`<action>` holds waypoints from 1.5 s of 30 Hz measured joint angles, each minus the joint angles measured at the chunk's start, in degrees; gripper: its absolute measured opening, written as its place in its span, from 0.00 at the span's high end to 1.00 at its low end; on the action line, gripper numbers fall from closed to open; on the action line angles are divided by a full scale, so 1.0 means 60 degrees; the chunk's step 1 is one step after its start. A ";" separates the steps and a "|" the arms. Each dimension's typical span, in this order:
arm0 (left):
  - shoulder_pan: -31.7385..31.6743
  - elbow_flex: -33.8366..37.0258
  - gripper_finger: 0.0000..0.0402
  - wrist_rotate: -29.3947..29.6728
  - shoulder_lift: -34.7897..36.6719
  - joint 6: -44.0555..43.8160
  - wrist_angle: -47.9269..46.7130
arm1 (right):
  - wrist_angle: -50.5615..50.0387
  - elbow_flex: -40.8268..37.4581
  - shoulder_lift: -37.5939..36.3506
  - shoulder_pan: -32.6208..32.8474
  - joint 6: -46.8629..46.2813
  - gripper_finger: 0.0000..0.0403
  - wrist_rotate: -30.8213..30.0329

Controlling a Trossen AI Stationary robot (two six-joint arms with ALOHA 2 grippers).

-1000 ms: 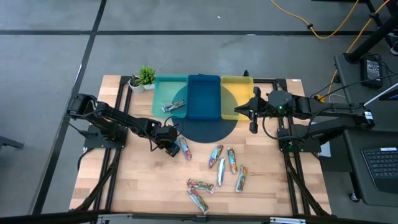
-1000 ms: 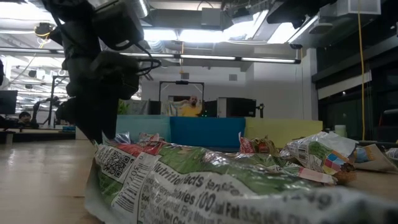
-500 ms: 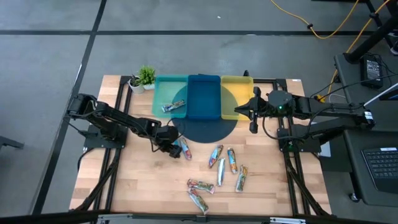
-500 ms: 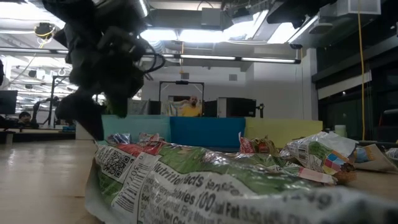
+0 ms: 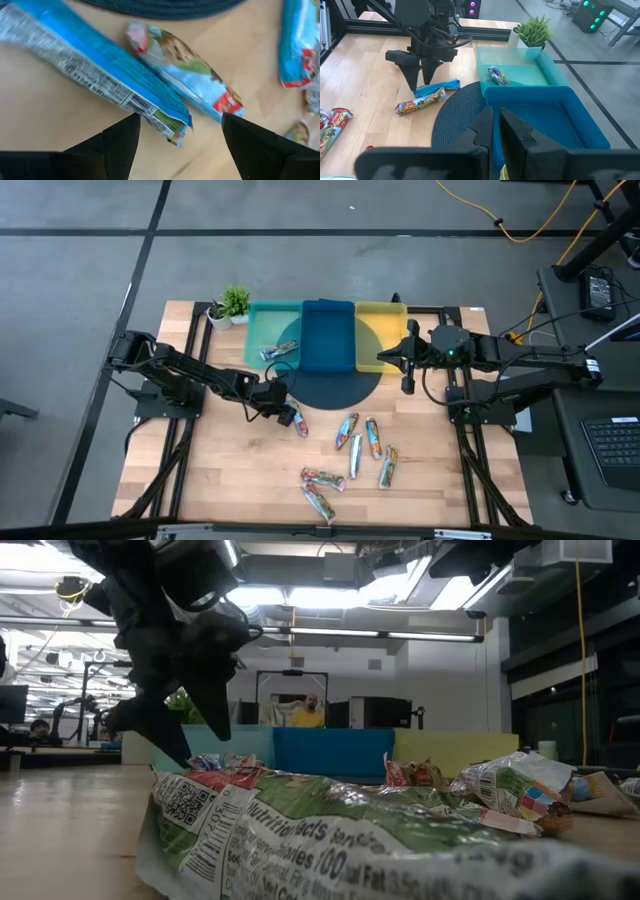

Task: Pick and place Granola Bars by type
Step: Put the blue granola bar into the light blue bin

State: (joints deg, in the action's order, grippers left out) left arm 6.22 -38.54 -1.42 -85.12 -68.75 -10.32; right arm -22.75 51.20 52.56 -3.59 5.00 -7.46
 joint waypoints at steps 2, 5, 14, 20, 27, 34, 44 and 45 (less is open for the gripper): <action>0.0000 0.0000 0.34 0.0083 0.0000 -0.0067 -0.0240 | 0.0000 0.0000 0.0000 0.0002 0.0002 0.92 0.0000; 0.0000 0.0000 0.36 0.0093 -0.0039 -0.0105 -0.0760 | 0.0001 0.0000 0.0000 -0.0001 0.0023 0.92 0.0000; -0.0004 -0.0001 0.43 0.0585 -0.0058 -0.0340 -0.1281 | 0.0001 0.0000 0.0000 -0.0001 0.0250 0.92 0.0000; 0.0059 -0.0033 0.48 0.0701 -0.0055 -0.0421 -0.2381 | -0.0002 0.0000 0.0000 -0.0001 0.0225 0.92 0.0000; 0.0280 -0.0019 0.54 0.0580 0.0052 -0.0415 -0.2807 | 0.0001 0.0000 0.0000 -0.0001 0.0221 0.92 0.0000; 0.0287 0.0004 0.57 -0.0103 0.0149 0.0004 -0.3136 | 0.0001 0.0000 -0.0004 -0.0001 0.0241 0.92 -0.0001; -0.0125 -0.0236 0.57 -0.1167 0.0773 0.0083 -0.2933 | 0.0001 0.0000 0.0035 -0.0001 0.0341 0.92 -0.0007; -0.0192 -0.0302 0.58 -0.1076 0.0878 0.0086 -0.2891 | 0.0009 0.0000 0.0055 0.0002 0.0429 0.92 -0.0007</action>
State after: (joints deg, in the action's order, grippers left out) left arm 5.07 -40.36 -7.88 -79.85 -68.23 -27.67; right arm -22.70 51.20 52.89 -3.57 7.57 -7.51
